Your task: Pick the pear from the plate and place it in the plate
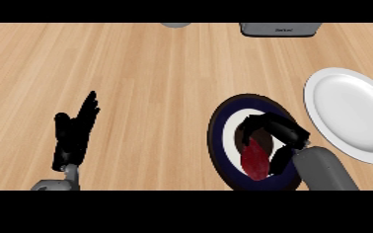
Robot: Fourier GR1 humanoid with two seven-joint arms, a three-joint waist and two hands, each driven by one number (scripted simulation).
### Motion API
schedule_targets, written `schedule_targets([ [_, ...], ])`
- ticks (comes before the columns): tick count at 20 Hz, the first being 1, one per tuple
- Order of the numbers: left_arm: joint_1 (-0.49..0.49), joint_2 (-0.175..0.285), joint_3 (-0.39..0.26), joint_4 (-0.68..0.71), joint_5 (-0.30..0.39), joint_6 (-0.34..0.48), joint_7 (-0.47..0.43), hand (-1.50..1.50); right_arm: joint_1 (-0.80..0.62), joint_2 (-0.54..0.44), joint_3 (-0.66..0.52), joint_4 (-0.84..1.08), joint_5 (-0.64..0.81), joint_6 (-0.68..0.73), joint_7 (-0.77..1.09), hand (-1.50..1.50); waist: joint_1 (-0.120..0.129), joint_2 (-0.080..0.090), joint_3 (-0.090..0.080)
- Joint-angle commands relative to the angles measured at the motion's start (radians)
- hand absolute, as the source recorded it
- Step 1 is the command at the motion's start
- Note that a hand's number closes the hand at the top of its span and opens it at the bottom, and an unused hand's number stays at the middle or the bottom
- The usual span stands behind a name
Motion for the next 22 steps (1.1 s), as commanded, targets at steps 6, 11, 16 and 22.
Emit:
schedule_targets([
  [6,0.033,-0.016,0.008,0.006,-0.013,-0.004,-0.032,0.0,0.032,-0.049,-0.078,-0.055,0.097,-0.181,0.15,1.5,-0.011,-0.002,0.0],
  [11,0.006,-0.009,0.013,0.01,-0.013,-0.006,0.002,0.0,0.076,-0.098,-0.118,-0.217,0.201,-0.302,0.352,1.5,-0.029,-0.007,-0.001],
  [16,0.022,-0.013,0.021,-0.033,-0.011,-0.005,0.008,0.0,0.213,-0.15,-0.201,-0.456,0.14,-0.308,0.331,1.5,-0.018,-0.003,0.0],
  [22,-0.003,0.003,0.027,-0.03,-0.023,-0.007,0.02,0.0,0.196,-0.094,-0.367,-0.625,0.042,-0.395,0.424,1.5,-0.02,-0.003,0.001],
])
